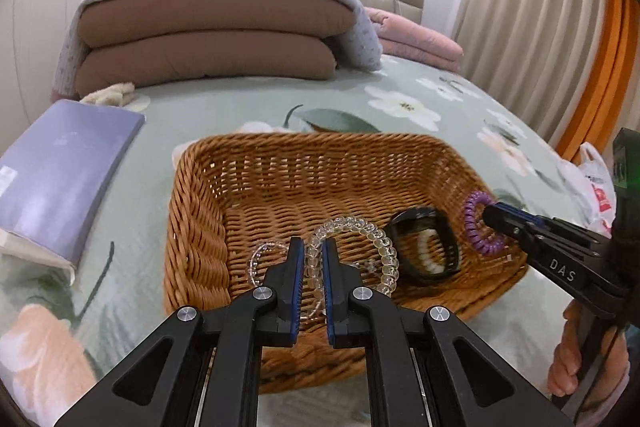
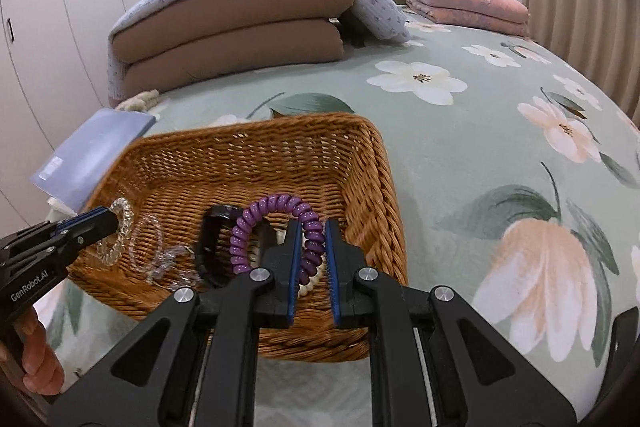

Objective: Organize jewelry
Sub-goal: 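Carry both held items into the basket and open both tools, then move both tools back from the basket to the remaining jewelry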

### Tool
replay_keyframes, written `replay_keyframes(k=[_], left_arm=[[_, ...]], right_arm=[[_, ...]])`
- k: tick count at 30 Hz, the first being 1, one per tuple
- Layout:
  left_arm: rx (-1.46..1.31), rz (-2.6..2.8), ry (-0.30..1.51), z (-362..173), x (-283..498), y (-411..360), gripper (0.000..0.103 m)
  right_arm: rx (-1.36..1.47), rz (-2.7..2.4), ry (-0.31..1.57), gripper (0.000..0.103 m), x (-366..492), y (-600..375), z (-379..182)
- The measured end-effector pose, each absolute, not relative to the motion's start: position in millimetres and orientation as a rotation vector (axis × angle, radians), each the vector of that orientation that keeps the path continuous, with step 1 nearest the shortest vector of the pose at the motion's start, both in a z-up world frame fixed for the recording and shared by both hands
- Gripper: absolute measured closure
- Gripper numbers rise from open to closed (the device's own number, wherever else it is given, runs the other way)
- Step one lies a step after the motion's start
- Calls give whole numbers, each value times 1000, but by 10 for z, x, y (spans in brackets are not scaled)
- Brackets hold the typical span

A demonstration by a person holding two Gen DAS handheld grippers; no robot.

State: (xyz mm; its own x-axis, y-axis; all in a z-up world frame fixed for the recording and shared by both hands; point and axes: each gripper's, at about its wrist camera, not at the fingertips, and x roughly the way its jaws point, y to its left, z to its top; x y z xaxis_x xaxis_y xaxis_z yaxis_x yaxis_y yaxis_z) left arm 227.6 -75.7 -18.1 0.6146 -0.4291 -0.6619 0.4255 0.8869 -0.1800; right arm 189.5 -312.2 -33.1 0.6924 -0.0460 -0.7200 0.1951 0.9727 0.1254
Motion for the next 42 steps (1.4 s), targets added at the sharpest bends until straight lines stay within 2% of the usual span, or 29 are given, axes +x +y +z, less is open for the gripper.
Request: replay_keyframes(k=[5, 7, 8, 9, 11, 20, 23, 25, 27, 30, 31, 32, 33, 34, 42], left_arm=[[6, -489, 752, -197, 2280, -742, 94], [-2, -499, 750, -181, 2262, -727, 88], [-7, -510, 746, -169, 2251, -718, 78], [-11, -512, 740, -158, 2240, -709, 59], [-19, -504, 722, -132, 2212, -685, 43], [-34, -537, 661, 69, 1945, -556, 43], [-39, -549, 646, 150, 1777, -464, 43], [-33, -549, 636, 215, 1654, -412, 43], [-24, -549, 623, 301, 1514, -352, 43], [-20, -547, 602, 419, 1274, -229, 42], [-19, -550, 598, 452, 1169, -178, 40], [-18, -552, 595, 469, 1093, -138, 35], [-18, -551, 591, 479, 1011, -98, 29], [-20, -549, 585, 485, 924, -48, 28], [-94, -573, 638, 261, 621, 284, 27]], right_arm=[[255, -111, 817, 92, 1926, -3189, -468], [297, -85, 813, 91, 1914, -3217, -469], [313, -75, 807, 91, 1897, -3225, -457], [317, -71, 802, 91, 1889, -3220, -450], [316, -71, 797, 91, 1870, -3197, -430], [374, -17, 748, 89, 1676, -3161, -298], [380, 15, 721, 79, 1505, -3058, -169], [383, 37, 705, 60, 1377, -2979, -98], [374, 62, 692, 49, 1210, -2868, -37], [352, 76, 683, 43, 945, -2707, 37], [342, 74, 682, 35, 877, -2669, 58], [318, 62, 678, 23, 776, -2608, 83], [289, 41, 671, 5, 682, -2553, 110], [268, 24, 660, 1, 603, -2517, 132], [157, -33, 641, 1, 194, -2355, 176]])
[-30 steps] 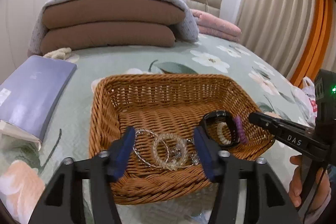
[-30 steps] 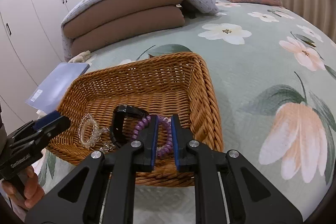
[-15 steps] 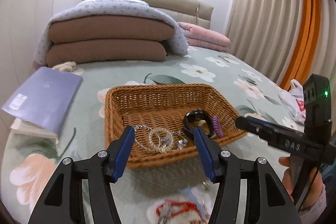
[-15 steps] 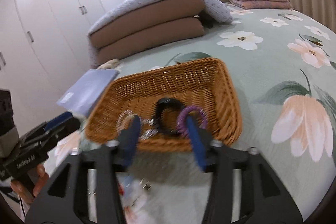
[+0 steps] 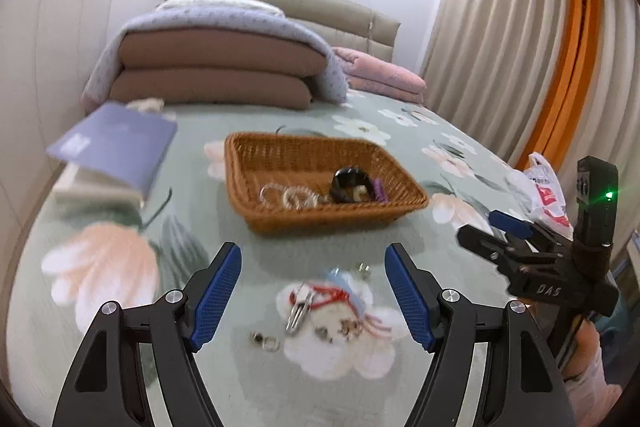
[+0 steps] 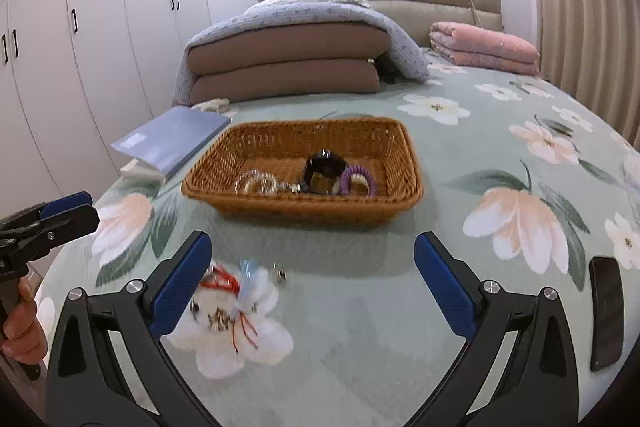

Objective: Organize jewelry
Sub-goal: 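Move both tools back from the basket to the remaining jewelry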

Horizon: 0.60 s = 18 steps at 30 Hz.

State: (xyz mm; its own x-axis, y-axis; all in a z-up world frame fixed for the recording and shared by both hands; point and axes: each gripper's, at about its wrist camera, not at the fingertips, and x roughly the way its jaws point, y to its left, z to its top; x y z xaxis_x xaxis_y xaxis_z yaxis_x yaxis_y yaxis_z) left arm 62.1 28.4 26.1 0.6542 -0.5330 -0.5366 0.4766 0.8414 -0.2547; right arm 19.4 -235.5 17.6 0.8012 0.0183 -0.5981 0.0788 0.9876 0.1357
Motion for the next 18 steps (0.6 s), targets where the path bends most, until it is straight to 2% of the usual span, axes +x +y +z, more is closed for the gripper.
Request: replay_keyframes(k=[7, 15, 17, 18], left_arm=[[-79, -577, 705, -112, 767, 312, 28], [-56, -612, 803, -446, 1065, 195, 27], [-43, -625, 802, -463, 1093, 156, 32], [-33, -629, 806, -473, 1099, 130, 39]], right_arm=[[182, -58, 719, 1, 240, -2535, -57], [106, 13, 877, 2, 675, -2339, -459], [72, 23, 897, 7, 803, -2256, -505], [46, 28, 910, 16, 869, -2209, -534]])
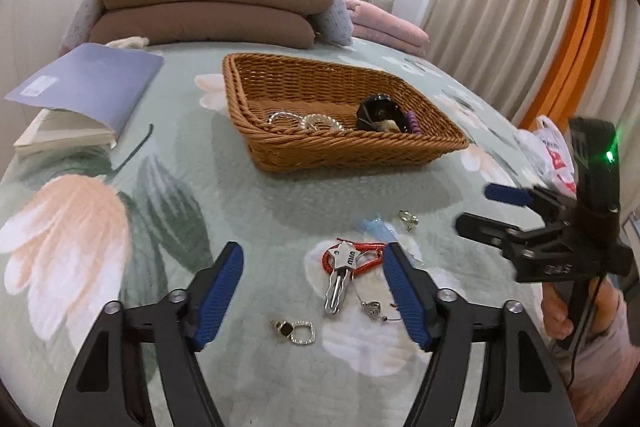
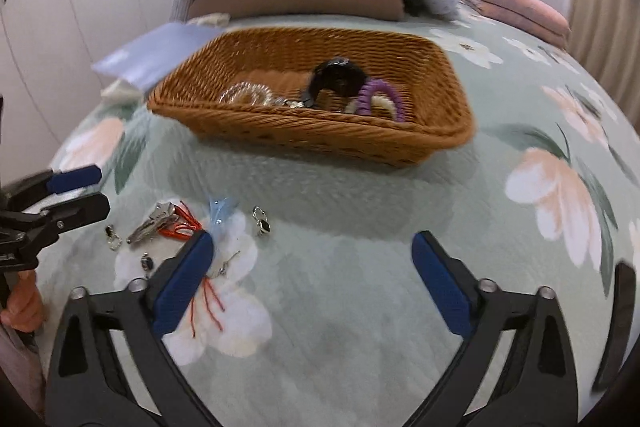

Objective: Organize jewelry
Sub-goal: 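Move both tools back from the basket to the remaining jewelry, then grasp the silver keys with left tool while right tool reaches the small charm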

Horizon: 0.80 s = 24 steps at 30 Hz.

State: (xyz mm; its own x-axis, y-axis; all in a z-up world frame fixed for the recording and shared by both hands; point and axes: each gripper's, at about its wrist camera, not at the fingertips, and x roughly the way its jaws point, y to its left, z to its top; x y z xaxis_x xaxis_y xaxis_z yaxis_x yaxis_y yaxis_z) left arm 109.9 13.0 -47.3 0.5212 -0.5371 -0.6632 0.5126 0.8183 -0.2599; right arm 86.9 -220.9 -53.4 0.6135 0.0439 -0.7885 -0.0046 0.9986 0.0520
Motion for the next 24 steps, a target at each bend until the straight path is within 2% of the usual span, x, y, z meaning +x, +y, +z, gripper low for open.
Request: replay_keyframes(k=[1, 2, 4, 11, 13, 14, 15, 17, 19, 24], left_arm=[[-21, -639, 816, -497, 1111, 94, 43], [-11, -647, 825, -517, 1121, 70, 50], [15, -660, 844, -556, 1135, 12, 52], [63, -672, 854, -583, 1132, -136, 52], [75, -673, 862, -602, 1145, -196, 52], [82, -670, 867, -619, 1159, -223, 57], [90, -666, 876, -637, 1169, -246, 68], [95, -660, 905, -694, 1206, -284, 76], [94, -655, 920, -728, 1231, -299, 77], [84, -659, 919, -729, 1242, -319, 78]], right_arm=[[24, 38, 924, 26, 932, -2164, -567], [14, 46, 930, 30, 976, -2135, -588], [12, 61, 937, 38, 1039, -2097, -644], [19, 127, 933, 44, 1115, -2020, -814], [21, 138, 929, 51, 1141, -1994, -818], [18, 141, 931, 54, 1165, -1975, -831], [13, 140, 932, 57, 1170, -1966, -837], [12, 142, 940, 60, 1194, -1963, -871], [22, 150, 945, 64, 1200, -1966, -891], [23, 155, 941, 65, 1241, -1929, -907]])
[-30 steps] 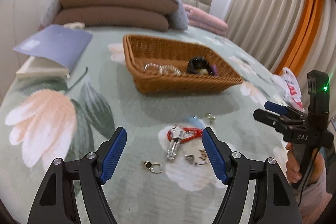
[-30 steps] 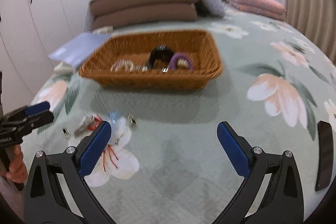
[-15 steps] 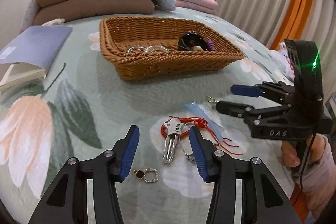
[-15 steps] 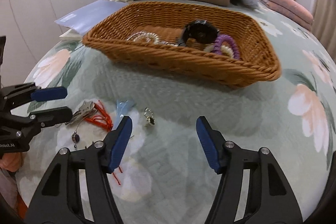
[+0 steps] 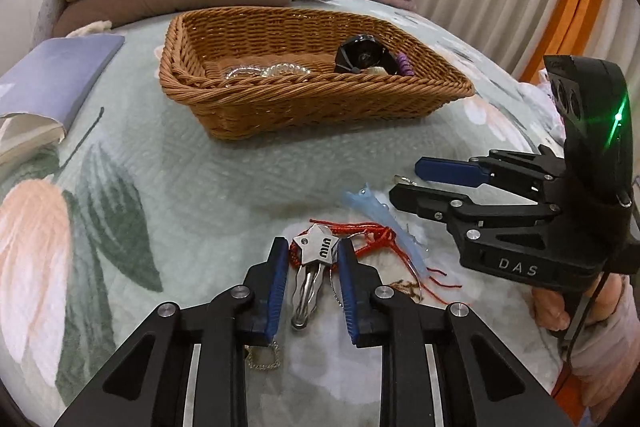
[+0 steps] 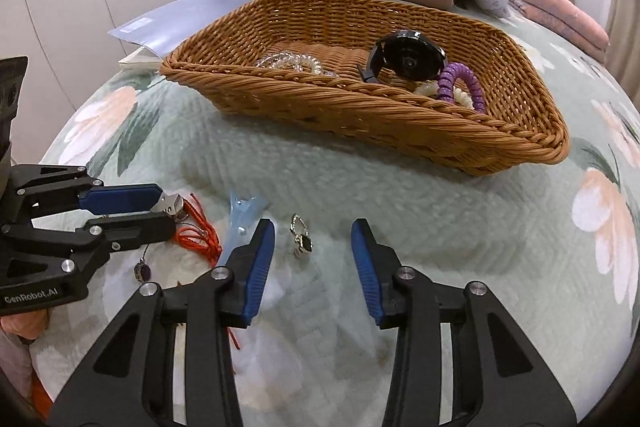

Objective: Organize jewelry
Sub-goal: 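Grasp the silver keys with left tool while right tool reaches the small charm, then grasp the small silver charm with the right tool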

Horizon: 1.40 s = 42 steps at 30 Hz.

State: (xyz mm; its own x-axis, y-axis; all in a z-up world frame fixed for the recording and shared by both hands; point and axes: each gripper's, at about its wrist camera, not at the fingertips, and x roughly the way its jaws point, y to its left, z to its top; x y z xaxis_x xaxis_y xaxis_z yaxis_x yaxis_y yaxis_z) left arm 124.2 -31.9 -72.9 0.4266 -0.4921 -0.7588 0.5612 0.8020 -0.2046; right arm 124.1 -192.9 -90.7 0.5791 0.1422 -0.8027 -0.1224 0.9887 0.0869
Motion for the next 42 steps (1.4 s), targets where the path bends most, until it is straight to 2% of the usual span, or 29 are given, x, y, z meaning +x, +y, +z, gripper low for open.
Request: replay_keyframes(k=[2, 7, 21, 25, 26, 42], left_arm=[[79, -659, 916, -727, 1249, -330, 78], [42, -673, 903, -704, 1249, -296, 81], [-214, -807, 940, -653, 1327, 6, 82], [-225, -787, 928, -616, 1302, 74, 83], [-230, -784, 924, -607, 1296, 87, 88], [-240, -763, 895, -567, 1281, 185, 88]], right_arm=[[20, 156, 937, 66, 1258, -1906, -912], [22, 169, 932, 87, 1298, -1873, -934], [82, 167, 906, 90, 1171, -2030, -890], [94, 151, 890, 91, 1107, -2097, -857], [101, 150, 887, 92, 1092, -2117, -852], [186, 217, 850, 92, 956, -2282, -740]])
